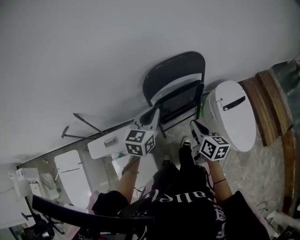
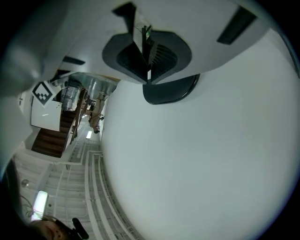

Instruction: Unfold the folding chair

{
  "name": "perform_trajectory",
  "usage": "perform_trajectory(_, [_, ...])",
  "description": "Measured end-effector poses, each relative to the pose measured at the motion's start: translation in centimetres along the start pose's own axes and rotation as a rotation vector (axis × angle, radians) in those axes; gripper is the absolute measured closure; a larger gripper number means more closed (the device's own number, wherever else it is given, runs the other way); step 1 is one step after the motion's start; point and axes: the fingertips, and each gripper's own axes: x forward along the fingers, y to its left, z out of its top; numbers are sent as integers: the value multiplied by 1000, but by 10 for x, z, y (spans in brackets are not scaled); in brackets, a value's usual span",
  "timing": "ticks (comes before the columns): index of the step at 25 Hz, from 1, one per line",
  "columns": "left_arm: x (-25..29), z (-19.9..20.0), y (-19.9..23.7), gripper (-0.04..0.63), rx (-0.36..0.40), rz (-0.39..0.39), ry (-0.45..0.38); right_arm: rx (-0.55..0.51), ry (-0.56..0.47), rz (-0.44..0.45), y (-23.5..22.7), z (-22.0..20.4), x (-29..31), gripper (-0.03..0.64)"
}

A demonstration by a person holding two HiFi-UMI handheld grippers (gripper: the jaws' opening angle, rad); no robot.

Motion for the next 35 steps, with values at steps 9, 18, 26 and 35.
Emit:
perform_trajectory(9, [107,51,61,478,61,81,54,2,95,64,-61,53,92,601])
perform_trajectory(18, [191,42,114,429,312,93,331,78,386,214,-116,21,167,466])
perform_trajectory(26, [229,29,127,416,452,-28,584,417,413,175,-169,-6,218,437])
perform_trajectory(35, [253,21,112,416,430,-111,728,458,472,170,-184,-21,257,425])
